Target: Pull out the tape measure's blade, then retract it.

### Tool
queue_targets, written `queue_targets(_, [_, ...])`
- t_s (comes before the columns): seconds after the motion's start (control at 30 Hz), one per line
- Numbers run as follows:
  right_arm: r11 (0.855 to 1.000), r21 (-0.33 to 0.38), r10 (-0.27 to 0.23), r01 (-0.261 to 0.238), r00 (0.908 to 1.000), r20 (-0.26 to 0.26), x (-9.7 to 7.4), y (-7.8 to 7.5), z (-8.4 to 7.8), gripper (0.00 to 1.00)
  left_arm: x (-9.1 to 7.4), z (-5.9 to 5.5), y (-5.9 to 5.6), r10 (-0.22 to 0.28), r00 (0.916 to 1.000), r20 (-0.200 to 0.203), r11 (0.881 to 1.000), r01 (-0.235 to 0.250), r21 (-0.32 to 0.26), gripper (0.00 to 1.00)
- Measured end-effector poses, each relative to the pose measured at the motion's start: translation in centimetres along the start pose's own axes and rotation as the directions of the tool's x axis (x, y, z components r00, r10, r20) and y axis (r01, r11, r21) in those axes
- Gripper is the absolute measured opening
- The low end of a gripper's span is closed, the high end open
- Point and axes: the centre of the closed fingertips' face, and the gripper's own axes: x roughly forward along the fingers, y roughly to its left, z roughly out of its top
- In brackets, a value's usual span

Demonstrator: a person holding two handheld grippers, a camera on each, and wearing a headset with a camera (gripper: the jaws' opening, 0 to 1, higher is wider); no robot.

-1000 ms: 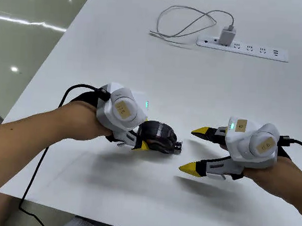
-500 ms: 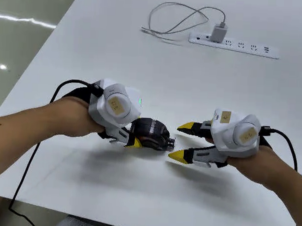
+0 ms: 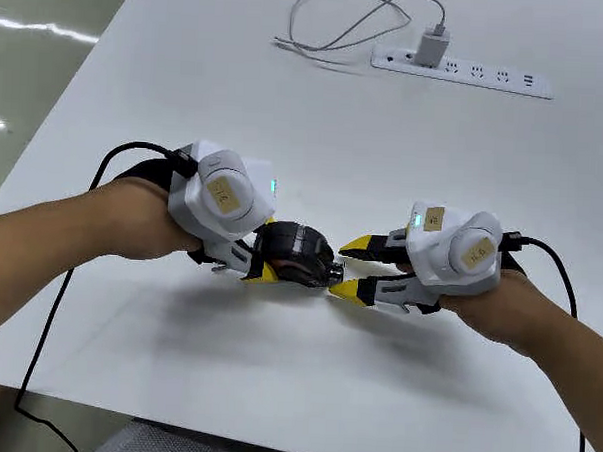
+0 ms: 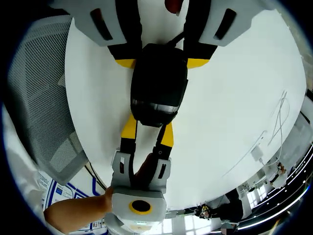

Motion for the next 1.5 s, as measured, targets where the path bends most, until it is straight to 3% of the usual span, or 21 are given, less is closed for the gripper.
queue_targets(0.47, [0.999, -0.049, 0.013, -0.013, 0.9999, -0.011, 0.41, 0.04, -0.40, 0.12, -0.03, 0.05, -0.06, -0.004, 1.0000, 0.001, 1.000, 0.004, 0.003, 0.28])
queue_targets(1.5, [0.999, -0.049, 0.002, -0.002, 1.0000, -0.002, 0.45, 0.03, -0.63, 0.10, -0.04, 0.06, 0.01, -0.019, 0.9996, 0.020, 1.000, 0.019, 0.005, 0.27])
